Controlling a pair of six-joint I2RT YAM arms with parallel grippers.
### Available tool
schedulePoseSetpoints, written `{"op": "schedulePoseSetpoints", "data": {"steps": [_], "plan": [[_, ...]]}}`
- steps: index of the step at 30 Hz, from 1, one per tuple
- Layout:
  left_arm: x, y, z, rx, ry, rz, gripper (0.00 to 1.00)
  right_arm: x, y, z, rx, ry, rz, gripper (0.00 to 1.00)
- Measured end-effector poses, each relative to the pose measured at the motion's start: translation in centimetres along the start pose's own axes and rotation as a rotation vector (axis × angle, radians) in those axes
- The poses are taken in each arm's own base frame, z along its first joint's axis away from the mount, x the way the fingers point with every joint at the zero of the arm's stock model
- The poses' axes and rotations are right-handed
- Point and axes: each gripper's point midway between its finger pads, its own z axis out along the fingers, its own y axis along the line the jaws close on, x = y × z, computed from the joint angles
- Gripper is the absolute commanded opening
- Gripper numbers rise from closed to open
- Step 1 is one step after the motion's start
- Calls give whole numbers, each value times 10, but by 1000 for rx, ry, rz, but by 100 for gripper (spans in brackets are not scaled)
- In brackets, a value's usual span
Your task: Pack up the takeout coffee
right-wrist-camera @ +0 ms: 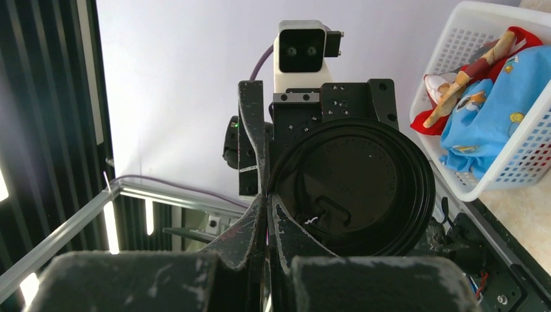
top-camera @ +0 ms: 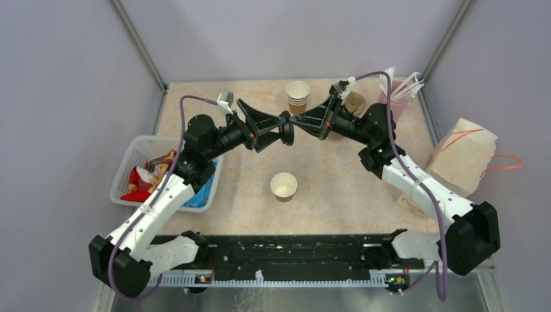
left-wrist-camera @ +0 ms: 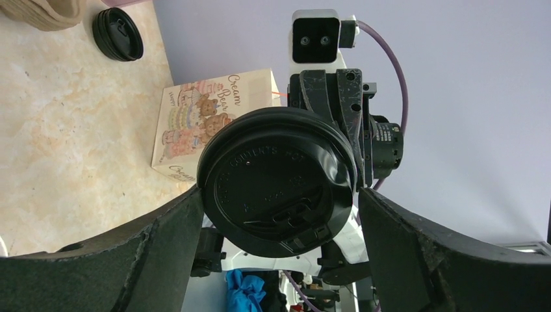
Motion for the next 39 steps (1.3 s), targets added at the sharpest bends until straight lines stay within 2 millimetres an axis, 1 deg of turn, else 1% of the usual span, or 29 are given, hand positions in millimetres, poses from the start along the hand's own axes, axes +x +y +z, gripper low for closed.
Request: {"op": "schedulePoseSetpoints", "data": {"steps": [4, 12, 15, 20, 21, 22, 23, 24, 26, 28, 31, 32, 33, 35, 39], "plan": [[2, 3, 2, -11, 7, -4, 90, 0, -3, 0, 8, 2, 6, 0], [2, 5, 4, -20, 10, -5, 80, 0, -4, 0, 14, 2, 6, 0], [1, 6, 4, -24, 9, -3, 79, 0, -5, 0, 18, 1, 4, 1], [2, 13, 4, -53, 8, 4, 79, 0, -13, 0, 46, 1, 5, 28], [2, 16, 4, -66, 10, 8, 79, 0, -15, 0, 55, 0, 1, 31], [2, 19, 3, -81, 11, 14, 79, 0, -19, -1, 72, 0, -2, 36], [2, 22, 3, -99, 13, 28, 79, -1, -25, -4, 100, 0, -7, 40], [3, 22, 3, -102, 14, 31, 79, -2, -31, -7, 127, -1, -13, 41], [1, 28, 1, -154, 12, 81, 78, -8, -48, -19, 215, -14, -39, 41], [-2, 36, 1, -227, 15, 140, 79, -24, -63, -42, 330, -61, -86, 41], [-4, 52, 6, -366, 41, 262, 78, -43, -74, -76, 475, -125, -171, 41], [-2, 60, 8, -418, 62, 311, 77, -46, -76, -87, 524, -139, -205, 41], [1, 68, 10, -465, 85, 354, 77, -45, -77, -94, 554, -141, -232, 41], [11, 92, 10, -570, 146, 442, 77, -35, -81, -110, 614, -124, -284, 41], [33, 145, 2, -781, 278, 577, 76, -20, -91, -129, 679, -96, -319, 41]]}}
